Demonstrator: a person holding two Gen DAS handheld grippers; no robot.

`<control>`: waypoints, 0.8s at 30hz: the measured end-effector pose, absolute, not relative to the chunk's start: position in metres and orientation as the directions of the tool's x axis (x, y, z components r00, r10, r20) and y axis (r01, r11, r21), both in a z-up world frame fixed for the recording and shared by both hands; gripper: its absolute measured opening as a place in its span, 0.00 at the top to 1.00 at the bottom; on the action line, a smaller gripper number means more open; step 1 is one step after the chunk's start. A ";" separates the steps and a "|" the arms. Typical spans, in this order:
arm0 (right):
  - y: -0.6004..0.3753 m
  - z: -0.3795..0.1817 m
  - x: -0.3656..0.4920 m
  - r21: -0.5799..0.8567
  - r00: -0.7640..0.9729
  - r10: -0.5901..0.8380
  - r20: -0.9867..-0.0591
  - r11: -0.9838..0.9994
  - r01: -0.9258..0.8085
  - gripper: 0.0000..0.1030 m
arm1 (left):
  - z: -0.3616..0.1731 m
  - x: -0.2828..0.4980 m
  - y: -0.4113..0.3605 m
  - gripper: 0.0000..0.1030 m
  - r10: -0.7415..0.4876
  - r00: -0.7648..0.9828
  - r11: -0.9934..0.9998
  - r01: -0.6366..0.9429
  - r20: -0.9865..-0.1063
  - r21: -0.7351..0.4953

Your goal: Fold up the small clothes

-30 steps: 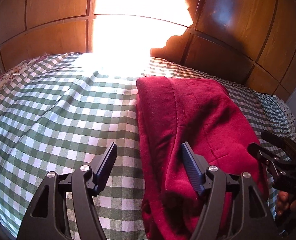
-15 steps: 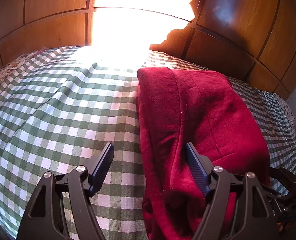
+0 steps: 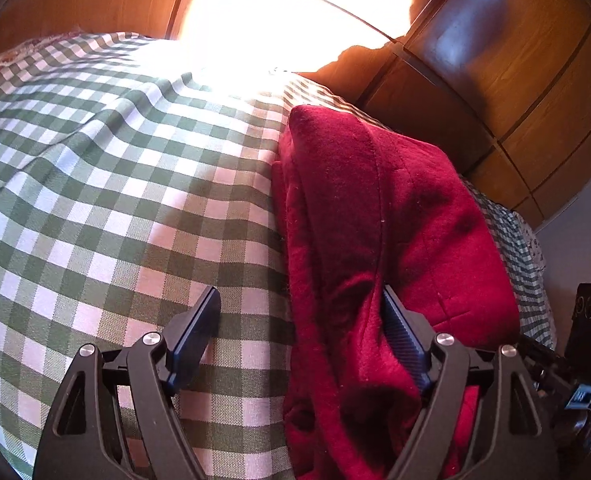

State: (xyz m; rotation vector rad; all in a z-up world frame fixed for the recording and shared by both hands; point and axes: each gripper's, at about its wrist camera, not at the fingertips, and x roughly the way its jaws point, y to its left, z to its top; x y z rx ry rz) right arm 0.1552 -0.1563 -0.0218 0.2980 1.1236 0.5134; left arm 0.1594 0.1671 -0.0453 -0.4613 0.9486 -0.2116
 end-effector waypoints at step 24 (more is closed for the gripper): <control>-0.140 -0.012 0.196 0.643 0.305 0.691 -0.656 0.722 -0.253 0.53 | -0.041 0.162 0.140 0.71 -0.658 0.520 0.698 0.149 -0.544 -0.701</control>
